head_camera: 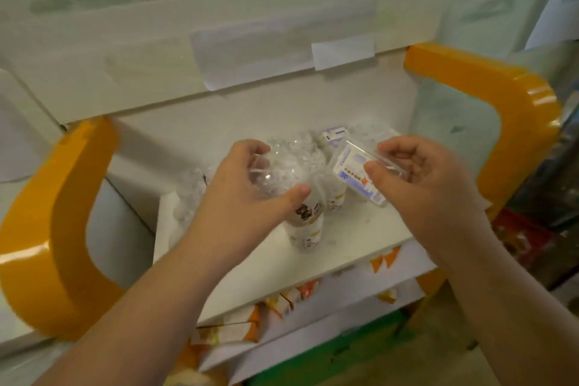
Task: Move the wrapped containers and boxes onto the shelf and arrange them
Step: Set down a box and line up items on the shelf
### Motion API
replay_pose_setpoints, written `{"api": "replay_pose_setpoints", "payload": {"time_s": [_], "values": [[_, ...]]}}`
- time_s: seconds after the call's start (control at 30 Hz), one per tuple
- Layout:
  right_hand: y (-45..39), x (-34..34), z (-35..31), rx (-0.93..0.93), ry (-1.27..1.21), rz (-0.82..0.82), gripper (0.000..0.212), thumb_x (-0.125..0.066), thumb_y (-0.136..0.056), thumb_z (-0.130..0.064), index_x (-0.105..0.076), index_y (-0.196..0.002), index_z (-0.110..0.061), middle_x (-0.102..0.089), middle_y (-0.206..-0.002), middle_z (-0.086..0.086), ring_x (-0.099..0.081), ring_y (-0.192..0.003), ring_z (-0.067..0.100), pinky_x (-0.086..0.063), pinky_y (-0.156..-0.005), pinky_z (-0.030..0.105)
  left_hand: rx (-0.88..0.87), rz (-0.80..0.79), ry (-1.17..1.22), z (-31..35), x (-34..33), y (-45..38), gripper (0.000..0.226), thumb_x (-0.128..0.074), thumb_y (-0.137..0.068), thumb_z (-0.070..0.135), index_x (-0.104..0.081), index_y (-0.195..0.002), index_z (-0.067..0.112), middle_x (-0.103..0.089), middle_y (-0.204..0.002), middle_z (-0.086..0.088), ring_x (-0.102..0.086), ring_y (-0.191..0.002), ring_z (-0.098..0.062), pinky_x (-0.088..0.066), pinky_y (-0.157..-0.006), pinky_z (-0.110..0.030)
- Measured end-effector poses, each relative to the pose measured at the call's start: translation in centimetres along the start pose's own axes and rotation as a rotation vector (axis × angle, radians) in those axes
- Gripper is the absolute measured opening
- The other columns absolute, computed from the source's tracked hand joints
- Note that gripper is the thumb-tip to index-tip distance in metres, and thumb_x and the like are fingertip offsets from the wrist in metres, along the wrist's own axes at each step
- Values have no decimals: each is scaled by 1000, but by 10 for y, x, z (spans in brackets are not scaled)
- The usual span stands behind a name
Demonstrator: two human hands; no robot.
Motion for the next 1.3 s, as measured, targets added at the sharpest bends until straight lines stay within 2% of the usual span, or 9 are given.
{"api": "replay_pose_setpoints", "payload": {"time_s": [0.27,0.4,0.5,0.67,0.83,0.93,1.1,1.2,1.3], "values": [[-17,40,25,-81,78,159,19,-74,-84,-35,-68,-100,-27,-72,-88,-9,-69,-72,1,-59,-57,26,-113,-195,-266,3,-90,-34,73,-74,-69,61,-43,-131,37,-50,-121,10,-55,-105,-7,-47,-88,-27],[-26,53,42,-187,144,109,16,-75,-83,-37,-69,-97,-34,-73,-85,-10,-72,-75,7,-62,-66,41,-262,-242,-619,-12,-125,-45,75,-63,-68,73,-48,-129,33,-55,-125,5,-52,-115,-21,-43,-96,-36],[-30,64,63,-258,137,84,17,-76,-82,-29,-71,-98,-34,-73,-89,-10,-72,-82,12,-61,-73,46,-348,-235,-822,-25,-141,-45,73,-57,-67,75,-54,-121,27,-58,-118,0,-53,-109,-26,-43,-94,-38],[-48,83,95,-342,163,-74,25,-73,-86,-25,-68,-105,-38,-70,-102,-14,-71,-86,8,-62,-73,38,-396,-131,-859,-34,-157,-48,67,-58,-60,72,-62,-97,16,-59,-98,-4,-57,-89,-28,-48,-77,-40],[-86,98,127,-271,155,-210,26,-71,-87,-17,-66,-106,-35,-69,-105,-17,-67,-91,1,-57,-72,24,-285,-87,-916,-29,-169,-49,70,-42,-61,73,-64,-100,20,-58,-97,-2,-58,-89,-28,-50,-74,-43],[-114,99,155,-113,293,-273,31,-65,-92,-12,-62,-119,-27,-59,-108,-14,-59,-93,-3,-42,-73,4,-240,-90,-954,-25,-175,-45,70,-43,-63,73,-63,-107,23,-58,-101,-1,-57,-93,-29,-47,-78,-45],[-158,82,196,134,506,-405,39,-60,-91,0,-60,-129,-10,-53,-122,3,-55,-111,20,-34,-93,16,-181,-49,-951,-22,-180,-39,73,-51,-66,74,-59,-122,27,-58,-110,1,-55,-102,-27,-44,-85,-44],[-178,68,208,179,527,-469,38,-57,-91,4,-61,-127,-6,-55,-125,9,-55,-114,26,-31,-89,12,-174,-37,-957,-22,-182,-38,75,-64,-66,69,-56,-128,27,-56,-113,1,-54,-104,-27,-41,-87,-43],[-184,56,213,232,538,-507,40,-54,-89,11,-61,-126,-4,-53,-124,9,-51,-114,26,-26,-83,-4,-164,-17,-958,-21,-182,-35,79,-60,-67,69,-52,-134,28,-56,-114,2,-53,-105,-25,-41,-90,-42]]}}
Point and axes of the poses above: each hand's wrist, its own y-axis away from the middle knuckle, its own x-axis out of the back of the hand, z = x × y, the point moved 1 cm from there along -y, towards the middle knuckle
